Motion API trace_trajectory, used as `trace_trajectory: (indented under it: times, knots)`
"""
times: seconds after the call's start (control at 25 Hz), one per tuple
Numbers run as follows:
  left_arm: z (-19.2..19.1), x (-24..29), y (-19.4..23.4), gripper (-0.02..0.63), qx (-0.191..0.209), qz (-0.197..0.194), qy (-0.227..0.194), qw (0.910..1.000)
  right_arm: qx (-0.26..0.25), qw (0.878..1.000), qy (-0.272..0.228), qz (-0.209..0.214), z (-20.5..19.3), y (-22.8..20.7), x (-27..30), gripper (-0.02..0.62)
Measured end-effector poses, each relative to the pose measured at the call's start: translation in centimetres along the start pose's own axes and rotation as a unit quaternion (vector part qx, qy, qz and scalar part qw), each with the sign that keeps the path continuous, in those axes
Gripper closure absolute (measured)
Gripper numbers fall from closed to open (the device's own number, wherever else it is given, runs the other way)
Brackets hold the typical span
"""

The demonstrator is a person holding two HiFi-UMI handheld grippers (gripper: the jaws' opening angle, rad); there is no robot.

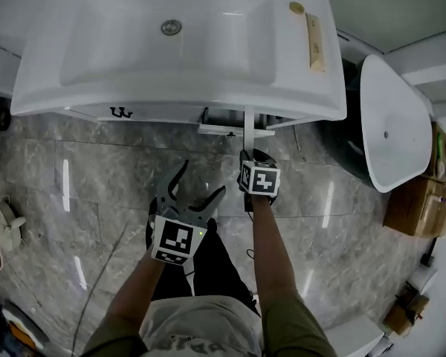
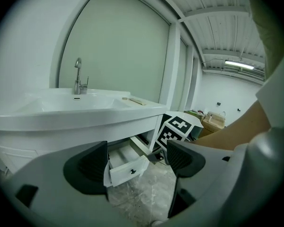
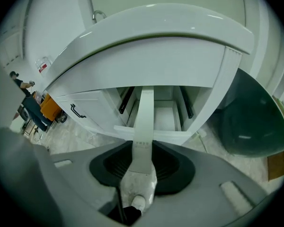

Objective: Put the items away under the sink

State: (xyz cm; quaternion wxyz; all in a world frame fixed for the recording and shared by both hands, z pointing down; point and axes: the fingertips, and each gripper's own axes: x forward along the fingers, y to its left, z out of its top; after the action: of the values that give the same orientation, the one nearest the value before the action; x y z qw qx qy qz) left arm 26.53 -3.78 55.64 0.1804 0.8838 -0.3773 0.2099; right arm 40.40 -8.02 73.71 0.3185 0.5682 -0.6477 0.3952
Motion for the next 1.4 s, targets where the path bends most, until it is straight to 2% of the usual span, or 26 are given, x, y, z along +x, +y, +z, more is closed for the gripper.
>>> trace_trajectory:
  times: [0.52,0.88,1.12,1.4]
  knots:
    - [-3.4,3.9,0.1,0.232,-0.03,0.045,-0.002,0.9985,-0.038,0.999,-0.006,0.007,3.7,-2.7,6.6,0.463]
    - [-4.5,6.8,2.7,0.232,-0.025,0.045,-0.014,0.9986,-0.045,0.999,-0.022,-0.007,5.2,-3.7,9.8,0.463]
    - [-5.1,8.2,4.5,0.232,-0.025,0.046,-0.023,0.9984,-0.053,0.995,-0.084,0.002,7.1,-3.2,11.1,0.463]
    - [-5.6,9.4,6.5,0.23,-0.034,0.054,-0.031,0.9975,-0.088,0.982,-0.167,-0.008,10.0,-2.7,11.5,0.463]
